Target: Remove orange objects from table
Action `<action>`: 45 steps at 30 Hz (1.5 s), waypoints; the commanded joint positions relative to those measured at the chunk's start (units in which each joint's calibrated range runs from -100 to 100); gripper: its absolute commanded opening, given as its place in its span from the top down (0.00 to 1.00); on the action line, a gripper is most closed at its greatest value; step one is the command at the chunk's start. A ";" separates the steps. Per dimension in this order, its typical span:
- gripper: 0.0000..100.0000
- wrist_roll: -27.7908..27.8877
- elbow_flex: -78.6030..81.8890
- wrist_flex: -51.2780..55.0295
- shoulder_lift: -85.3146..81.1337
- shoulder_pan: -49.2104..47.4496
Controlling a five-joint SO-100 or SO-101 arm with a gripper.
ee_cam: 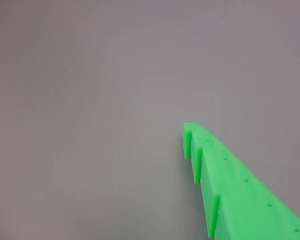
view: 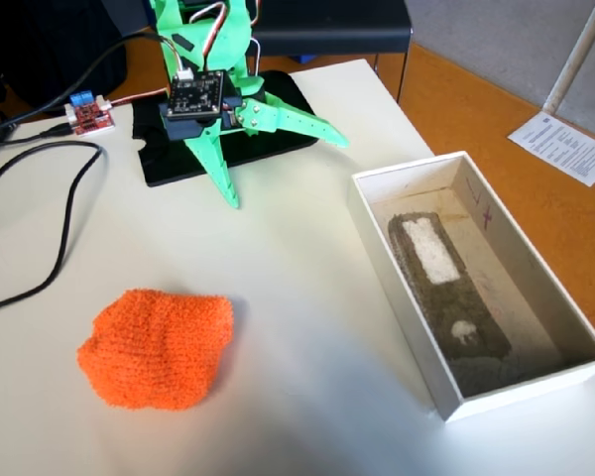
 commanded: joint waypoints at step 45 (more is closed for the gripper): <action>0.35 -0.20 -0.39 0.36 0.09 -1.01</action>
